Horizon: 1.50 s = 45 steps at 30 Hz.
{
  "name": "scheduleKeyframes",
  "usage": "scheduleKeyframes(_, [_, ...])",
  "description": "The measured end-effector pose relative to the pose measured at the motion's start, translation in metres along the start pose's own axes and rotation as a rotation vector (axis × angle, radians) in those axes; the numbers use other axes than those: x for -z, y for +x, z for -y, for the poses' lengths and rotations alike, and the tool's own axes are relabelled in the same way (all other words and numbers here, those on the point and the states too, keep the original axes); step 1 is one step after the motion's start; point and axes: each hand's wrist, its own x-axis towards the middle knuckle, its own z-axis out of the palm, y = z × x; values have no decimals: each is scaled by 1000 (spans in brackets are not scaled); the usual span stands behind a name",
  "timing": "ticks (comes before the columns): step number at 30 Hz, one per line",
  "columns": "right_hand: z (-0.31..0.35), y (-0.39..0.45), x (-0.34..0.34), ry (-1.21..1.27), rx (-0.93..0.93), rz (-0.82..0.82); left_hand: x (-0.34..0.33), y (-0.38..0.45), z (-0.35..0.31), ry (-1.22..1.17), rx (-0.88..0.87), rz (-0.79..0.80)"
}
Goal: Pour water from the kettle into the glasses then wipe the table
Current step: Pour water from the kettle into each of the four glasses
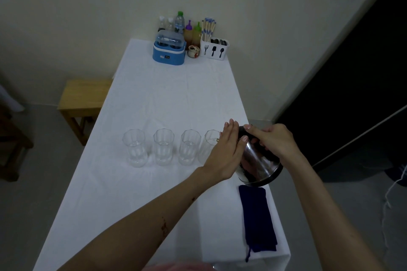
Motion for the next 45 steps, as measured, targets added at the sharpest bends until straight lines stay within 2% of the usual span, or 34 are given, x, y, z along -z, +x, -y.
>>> scheduleKeyframes(45, [-7,2,-2,-24,23,-7,-2,-2,0,12,3,-14])
